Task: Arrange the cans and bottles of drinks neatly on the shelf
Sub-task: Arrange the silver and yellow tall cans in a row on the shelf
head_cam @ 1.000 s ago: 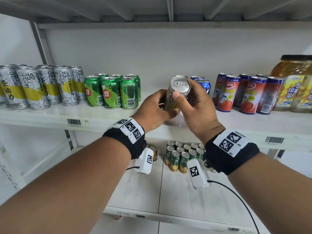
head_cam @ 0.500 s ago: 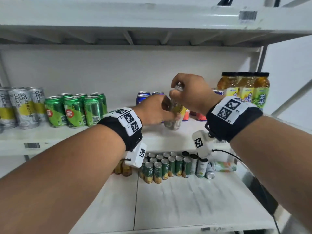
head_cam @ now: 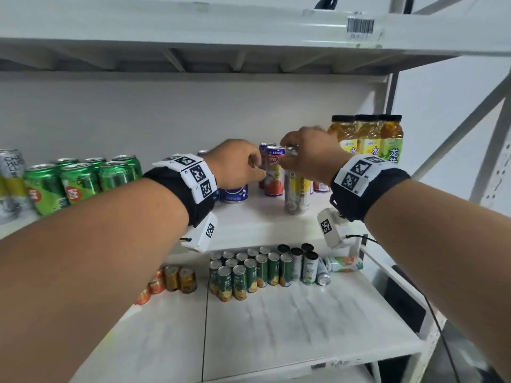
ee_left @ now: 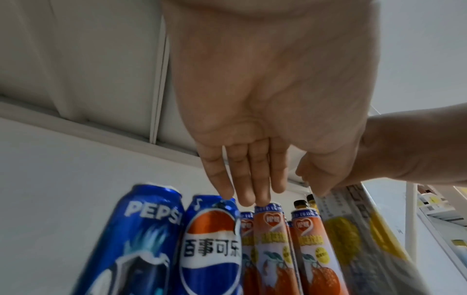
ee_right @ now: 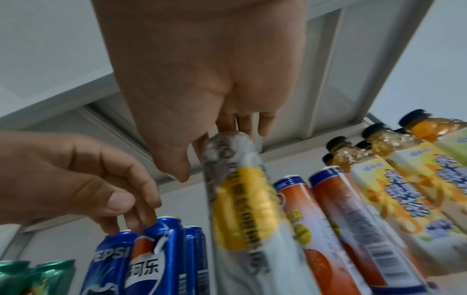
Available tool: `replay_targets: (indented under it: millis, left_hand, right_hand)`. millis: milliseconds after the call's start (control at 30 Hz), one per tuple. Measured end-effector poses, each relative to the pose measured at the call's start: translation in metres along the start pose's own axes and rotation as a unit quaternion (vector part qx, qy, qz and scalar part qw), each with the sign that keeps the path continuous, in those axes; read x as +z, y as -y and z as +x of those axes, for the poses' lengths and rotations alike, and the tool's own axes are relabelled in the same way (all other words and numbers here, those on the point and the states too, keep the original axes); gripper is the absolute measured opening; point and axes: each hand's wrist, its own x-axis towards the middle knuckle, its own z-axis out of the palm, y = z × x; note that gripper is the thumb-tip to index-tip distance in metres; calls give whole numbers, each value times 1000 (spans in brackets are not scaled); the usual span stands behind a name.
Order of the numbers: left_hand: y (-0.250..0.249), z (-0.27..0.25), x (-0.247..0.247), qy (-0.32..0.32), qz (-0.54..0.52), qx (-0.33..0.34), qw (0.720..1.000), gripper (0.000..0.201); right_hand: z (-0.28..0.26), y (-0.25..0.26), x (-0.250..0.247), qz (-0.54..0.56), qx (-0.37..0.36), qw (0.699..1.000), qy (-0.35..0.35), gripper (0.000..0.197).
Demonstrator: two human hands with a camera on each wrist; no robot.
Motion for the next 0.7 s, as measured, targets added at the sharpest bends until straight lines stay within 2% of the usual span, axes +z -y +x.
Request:
replay_targets:
  millis: [100, 200, 500, 700]
  left_hand:
    - [18, -14, -25, -10, 31, -2, 999, 25]
    - [44, -36, -56, -30, 71, -20, 997, 26]
    - [161, -153, -152, -62, 157, -151, 974, 30]
    - [249, -231, -200, -87, 180, -220, 955, 30]
  right_hand:
    - [6, 26, 5, -22, -31, 999, -23, 37]
    - [16, 67, 17, 29, -63, 997, -27, 34]
    - [42, 259, 57, 152, -241, 959, 2, 38]
    - [53, 381, 82, 177, -311, 934, 19, 40]
